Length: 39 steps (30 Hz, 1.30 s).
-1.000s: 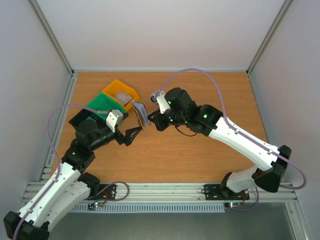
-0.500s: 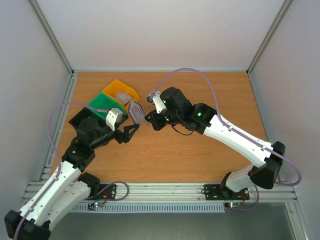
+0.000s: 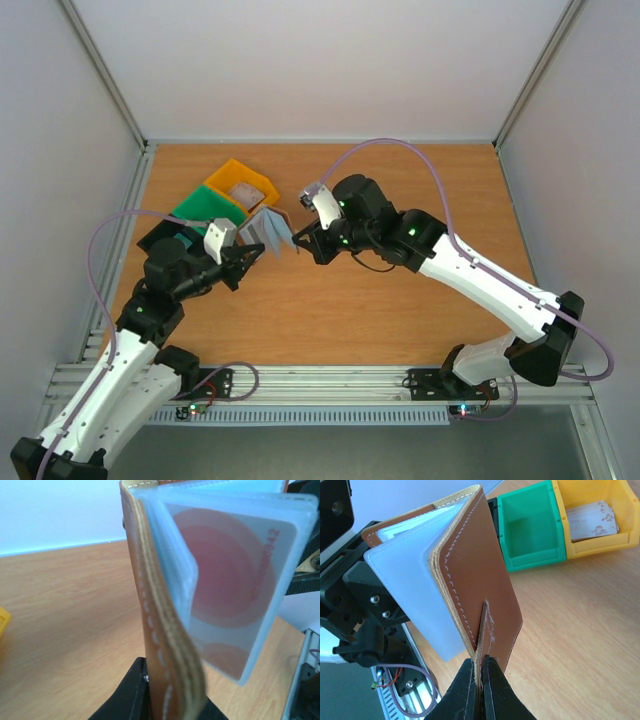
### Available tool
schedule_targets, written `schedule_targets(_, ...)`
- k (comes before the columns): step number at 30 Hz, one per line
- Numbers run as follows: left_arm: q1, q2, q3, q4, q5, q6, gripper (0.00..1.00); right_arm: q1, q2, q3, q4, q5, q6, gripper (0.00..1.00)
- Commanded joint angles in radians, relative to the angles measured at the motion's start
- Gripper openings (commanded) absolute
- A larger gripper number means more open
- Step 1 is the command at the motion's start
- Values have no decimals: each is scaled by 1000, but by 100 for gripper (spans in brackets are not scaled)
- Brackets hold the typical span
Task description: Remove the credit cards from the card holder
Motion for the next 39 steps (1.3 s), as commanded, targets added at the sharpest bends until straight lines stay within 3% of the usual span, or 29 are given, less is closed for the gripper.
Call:
schedule_targets(1, -3, -12, 41, 8, 79, -11, 0, -15, -33, -29, 58, -40, -41, 1)
schedule_targets(2, -3, -11, 45, -11, 61, -18, 0, -15, -38, -43, 69, -46, -51, 9)
schedule_targets(4, -3, -5, 54, -50, 18, -33, 0, -15, -38, -57, 97, -58, -56, 36)
schedule_targets(8, -3, -6, 55, -79, -9, -31, 0, 27, 17, -24, 117, -27, -77, 63)
schedule_targets(11, -3, -7, 52, -72, -13, -38, 0, 83, 64, 29, 104, 36, -137, 74)
schedule_targets(13, -4, -9, 52, -73, -19, -43, 0, 97, 71, 32, 123, 16, -150, 92)
schedule_targets(14, -3, -11, 53, -75, -24, -44, 0, 103, 72, 27, 136, 16, -152, 98)
schedule_targets(18, -3, -13, 46, -69, -19, -36, 0, 129, 93, 21, 185, 181, -101, 99)
schedule_targets(22, -3, -15, 36, -59, -10, -47, 0, 133, 117, 44, 184, 337, -64, 90)
schedule_targets(26, -3, -23, 36, -66, -3, -35, 0, 133, 131, 66, 133, 460, -48, 56)
schedule_targets(30, -3, -32, 35, -65, 9, -27, 0, 123, 133, 76, 63, 491, -33, 29)
schedule_targets(32, -4, -38, 33, -63, 29, -26, 0, 108, 110, 52, 55, 457, -28, 11)
schedule_targets(33, -3, -42, 32, -62, 44, -26, 5, 94, 92, 36, 58, 411, -33, 5)
schedule_targets(35, -3, -53, 32, -58, 82, -31, 27, 62, 50, -5, 76, 286, -54, 1)
schedule_targets(37, -3, -64, 34, -44, 135, -33, 35, 20, 6, -45, 93, 111, -76, 1)
schedule_targets(39, -2, -73, 36, -34, 158, -32, 36, -26, -31, -63, 94, -36, -88, 1)
